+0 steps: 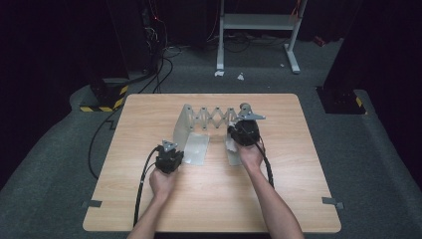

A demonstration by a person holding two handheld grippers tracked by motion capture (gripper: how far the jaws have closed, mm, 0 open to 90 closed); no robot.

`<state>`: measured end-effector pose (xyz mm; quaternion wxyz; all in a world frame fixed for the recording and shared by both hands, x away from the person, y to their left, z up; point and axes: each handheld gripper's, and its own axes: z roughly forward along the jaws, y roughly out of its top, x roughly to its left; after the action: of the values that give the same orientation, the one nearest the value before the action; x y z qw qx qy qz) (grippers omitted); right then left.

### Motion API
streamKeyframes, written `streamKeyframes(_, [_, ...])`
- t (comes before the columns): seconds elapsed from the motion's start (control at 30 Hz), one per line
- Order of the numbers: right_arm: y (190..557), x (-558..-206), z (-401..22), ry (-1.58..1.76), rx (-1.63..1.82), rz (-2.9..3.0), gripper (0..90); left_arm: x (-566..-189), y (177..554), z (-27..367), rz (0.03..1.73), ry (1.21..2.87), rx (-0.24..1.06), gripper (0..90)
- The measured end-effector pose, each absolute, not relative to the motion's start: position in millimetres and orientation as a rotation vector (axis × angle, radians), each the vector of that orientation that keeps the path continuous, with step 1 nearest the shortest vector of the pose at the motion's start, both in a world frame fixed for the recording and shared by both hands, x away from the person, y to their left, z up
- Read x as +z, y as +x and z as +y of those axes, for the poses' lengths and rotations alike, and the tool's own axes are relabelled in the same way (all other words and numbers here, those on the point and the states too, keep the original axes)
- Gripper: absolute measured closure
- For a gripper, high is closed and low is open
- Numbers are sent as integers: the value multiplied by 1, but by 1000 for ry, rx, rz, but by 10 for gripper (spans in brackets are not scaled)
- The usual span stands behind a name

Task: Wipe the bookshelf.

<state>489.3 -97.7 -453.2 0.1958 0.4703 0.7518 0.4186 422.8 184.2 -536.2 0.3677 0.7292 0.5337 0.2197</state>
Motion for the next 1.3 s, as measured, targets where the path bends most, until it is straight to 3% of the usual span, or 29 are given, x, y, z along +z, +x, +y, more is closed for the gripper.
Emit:
streamKeyframes(0.27, [493,-422,-98,1304,1238,2012,803,-536,423,185,1371,1874,559,853])
streamKeyframes(0.87, [515,-481,-91,1404,1088,2093,802,-536,423,186,1372,1866,548,854])
streamKeyframes(1.3, [502,-426,-102,1313,1296,1981,802,-536,423,185,1370,1870,551,854])
